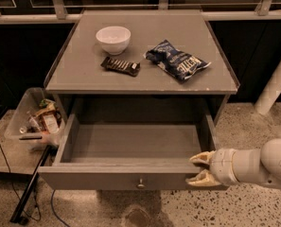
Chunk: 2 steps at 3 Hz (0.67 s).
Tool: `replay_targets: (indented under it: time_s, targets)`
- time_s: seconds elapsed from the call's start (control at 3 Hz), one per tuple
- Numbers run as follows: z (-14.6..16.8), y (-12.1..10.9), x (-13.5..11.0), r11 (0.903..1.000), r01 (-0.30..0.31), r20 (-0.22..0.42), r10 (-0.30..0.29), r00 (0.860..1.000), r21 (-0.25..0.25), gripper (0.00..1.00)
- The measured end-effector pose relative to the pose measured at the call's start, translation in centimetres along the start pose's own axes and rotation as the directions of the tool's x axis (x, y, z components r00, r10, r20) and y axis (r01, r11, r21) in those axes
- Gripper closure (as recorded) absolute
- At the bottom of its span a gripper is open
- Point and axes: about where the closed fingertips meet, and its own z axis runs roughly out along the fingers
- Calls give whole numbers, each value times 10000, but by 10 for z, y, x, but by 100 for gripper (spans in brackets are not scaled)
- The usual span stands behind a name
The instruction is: Open top drawer
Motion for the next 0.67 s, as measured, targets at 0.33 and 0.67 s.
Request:
replay_targets:
  time_s: [0.33,0.67]
  targets:
    - [0,0,0,10000,0,0,0,10000,0,84]
    - [0,0,0,10000,1,0,-1,10000,-1,60]
